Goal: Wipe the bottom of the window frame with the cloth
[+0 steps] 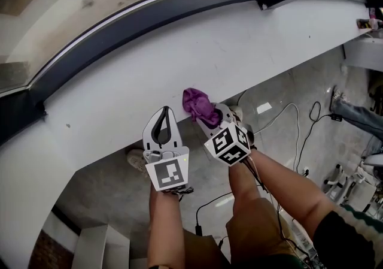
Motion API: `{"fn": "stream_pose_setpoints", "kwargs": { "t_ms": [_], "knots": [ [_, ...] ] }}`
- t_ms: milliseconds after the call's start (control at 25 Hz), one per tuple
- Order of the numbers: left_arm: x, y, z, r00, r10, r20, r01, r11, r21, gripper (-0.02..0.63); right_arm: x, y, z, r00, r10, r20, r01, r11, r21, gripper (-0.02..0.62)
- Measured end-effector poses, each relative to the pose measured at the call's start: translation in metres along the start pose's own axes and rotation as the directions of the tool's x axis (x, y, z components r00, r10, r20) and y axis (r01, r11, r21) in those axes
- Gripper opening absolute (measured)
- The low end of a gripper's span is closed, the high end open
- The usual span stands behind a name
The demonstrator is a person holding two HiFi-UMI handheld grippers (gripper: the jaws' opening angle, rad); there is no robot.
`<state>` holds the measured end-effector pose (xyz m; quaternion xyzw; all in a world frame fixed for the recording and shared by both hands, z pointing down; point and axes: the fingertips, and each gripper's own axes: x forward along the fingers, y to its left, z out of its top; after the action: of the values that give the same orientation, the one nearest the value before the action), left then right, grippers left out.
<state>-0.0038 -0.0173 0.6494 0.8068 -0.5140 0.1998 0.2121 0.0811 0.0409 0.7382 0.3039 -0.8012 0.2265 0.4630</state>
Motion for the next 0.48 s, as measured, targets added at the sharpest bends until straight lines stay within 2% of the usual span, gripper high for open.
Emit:
{"fn": "stream_pose_setpoints", "kwargs": {
  "t_ms": [280,480],
  "knots": [
    [-0.028,0.031,-0.014,0.999,0.045,-0.003,-0.045,0.997,-0.057,0.003,0.011,0.025,0.016,1.0,0.008,-0.016,-0.009,1.0,-0.025,0.144],
    [-0.045,0.054,-0.022,0.996,0.083,-0.009,-0.084,0.993,-0.08,0.003,0.02,0.048,0.03,0.998,0.051,-0.023,-0.052,0.996,-0.067,0.144]
  ]
}}
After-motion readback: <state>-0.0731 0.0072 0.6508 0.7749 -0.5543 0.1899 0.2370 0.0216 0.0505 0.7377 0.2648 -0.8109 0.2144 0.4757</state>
